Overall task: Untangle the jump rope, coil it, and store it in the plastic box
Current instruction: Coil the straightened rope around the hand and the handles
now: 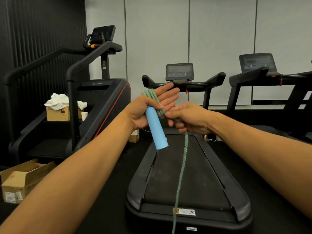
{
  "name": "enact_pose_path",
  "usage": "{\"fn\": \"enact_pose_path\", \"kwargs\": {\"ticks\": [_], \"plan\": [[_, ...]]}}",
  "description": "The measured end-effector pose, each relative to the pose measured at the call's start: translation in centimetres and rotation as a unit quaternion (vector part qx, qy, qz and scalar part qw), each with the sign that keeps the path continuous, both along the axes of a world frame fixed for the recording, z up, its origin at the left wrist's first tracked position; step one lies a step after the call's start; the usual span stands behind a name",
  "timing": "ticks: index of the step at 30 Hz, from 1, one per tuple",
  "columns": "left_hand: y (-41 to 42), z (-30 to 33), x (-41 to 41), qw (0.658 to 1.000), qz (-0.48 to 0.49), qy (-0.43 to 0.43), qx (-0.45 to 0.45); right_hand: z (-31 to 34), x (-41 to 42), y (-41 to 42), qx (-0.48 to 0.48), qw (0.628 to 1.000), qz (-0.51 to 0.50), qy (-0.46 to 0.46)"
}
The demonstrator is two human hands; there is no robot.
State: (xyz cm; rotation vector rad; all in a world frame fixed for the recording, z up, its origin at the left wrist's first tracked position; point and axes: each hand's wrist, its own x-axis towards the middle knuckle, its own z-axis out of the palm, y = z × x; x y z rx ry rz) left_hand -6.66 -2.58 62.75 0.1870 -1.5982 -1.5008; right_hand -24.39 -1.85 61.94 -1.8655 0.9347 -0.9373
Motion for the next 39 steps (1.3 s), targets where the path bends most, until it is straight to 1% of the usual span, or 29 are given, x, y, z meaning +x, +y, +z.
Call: {"fn": "enact_pose_path", "kwargs": {"ticks": [4,8,10,13,16,19,22,24,27,31,34,37,39], "plan": [[-0.1,0.1,0.5,0.994,0.045,-0.100,-0.009,0.3,-0.3,0.5,0.010,0.997,0.014,0.076],[0.7,0.1,1.7,0.982,0.045,-0.185,-0.003,1.9,-1.1,1.4,-0.014,0.990,0.018,0.141],[1.2,0.1,1.7,0.973,0.044,-0.225,-0.016,2.7,-1.0,1.9,-0.032,0.985,0.026,0.167],[1.7,0.1,0.9,0.968,0.038,-0.248,-0.027,3.5,-0.3,2.5,-0.064,0.978,0.038,0.194],[1.7,-0.2,0.4,0.965,0.028,-0.259,0.007,4.5,-0.2,3.1,-0.092,0.975,0.040,0.200],[1.7,-0.9,-0.2,0.950,-0.016,-0.309,0.036,5.4,-0.7,3.5,-0.134,0.967,0.011,0.217],[1.8,-1.3,-0.9,0.951,-0.048,-0.306,0.024,5.7,-0.9,3.3,-0.202,0.952,-0.034,0.228],[1.9,-1.5,-1.1,0.952,-0.070,-0.296,0.021,5.7,-1.0,3.0,-0.220,0.953,-0.034,0.207],[2.0,-1.9,-0.9,0.950,-0.131,-0.284,0.004,5.7,-1.1,2.8,-0.229,0.953,-0.020,0.197],[2.0,-2.6,-1.1,0.947,-0.181,-0.263,-0.027,5.5,-1.6,2.6,-0.223,0.958,-0.001,0.182],[2.0,-3.1,-1.4,0.945,-0.205,-0.252,-0.027,5.4,-1.8,2.3,-0.196,0.962,0.025,0.186],[1.9,-3.8,-1.3,0.950,-0.187,-0.249,-0.030,5.1,-1.8,2.0,-0.169,0.965,0.059,0.190],[2.0,-4.2,-1.3,0.958,-0.164,-0.236,-0.008,4.8,-1.8,1.6,-0.150,0.969,0.071,0.182]]}}
